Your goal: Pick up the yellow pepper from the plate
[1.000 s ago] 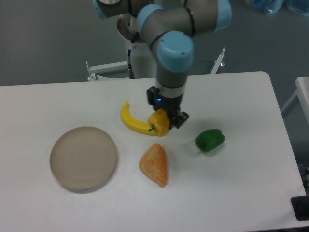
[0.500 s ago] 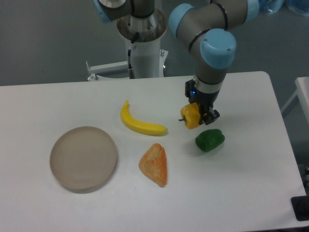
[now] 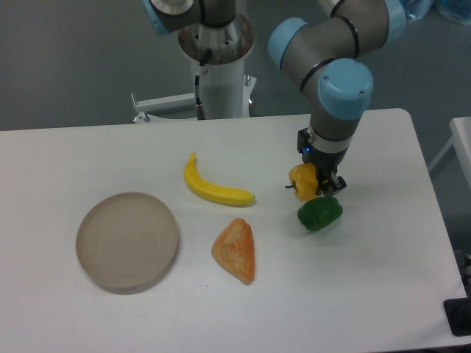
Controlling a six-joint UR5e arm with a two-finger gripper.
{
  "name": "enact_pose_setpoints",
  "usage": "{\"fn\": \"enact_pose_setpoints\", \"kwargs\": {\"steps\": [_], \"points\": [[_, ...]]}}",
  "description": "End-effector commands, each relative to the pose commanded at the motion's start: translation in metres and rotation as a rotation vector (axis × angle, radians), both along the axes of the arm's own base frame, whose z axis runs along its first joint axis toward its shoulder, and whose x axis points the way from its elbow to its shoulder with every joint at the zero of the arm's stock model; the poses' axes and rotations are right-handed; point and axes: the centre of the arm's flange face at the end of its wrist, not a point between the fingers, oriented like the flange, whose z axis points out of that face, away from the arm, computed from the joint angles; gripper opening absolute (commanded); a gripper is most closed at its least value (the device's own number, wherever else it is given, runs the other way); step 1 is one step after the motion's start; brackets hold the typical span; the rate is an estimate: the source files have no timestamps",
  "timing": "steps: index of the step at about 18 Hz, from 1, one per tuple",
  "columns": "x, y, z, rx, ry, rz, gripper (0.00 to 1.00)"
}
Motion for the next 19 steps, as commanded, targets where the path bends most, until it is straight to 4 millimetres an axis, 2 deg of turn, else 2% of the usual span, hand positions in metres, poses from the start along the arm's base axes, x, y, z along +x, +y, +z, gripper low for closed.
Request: {"fn": "enact_pose_setpoints", "kwargs": {"steps": [7,19], "points": [[-0.0042,0.0098,0.0016,0.007,0.009,0.005,0.18],[-0.0045,0.0110,0.0052,0.016,0.009,0.012,0.18]]}}
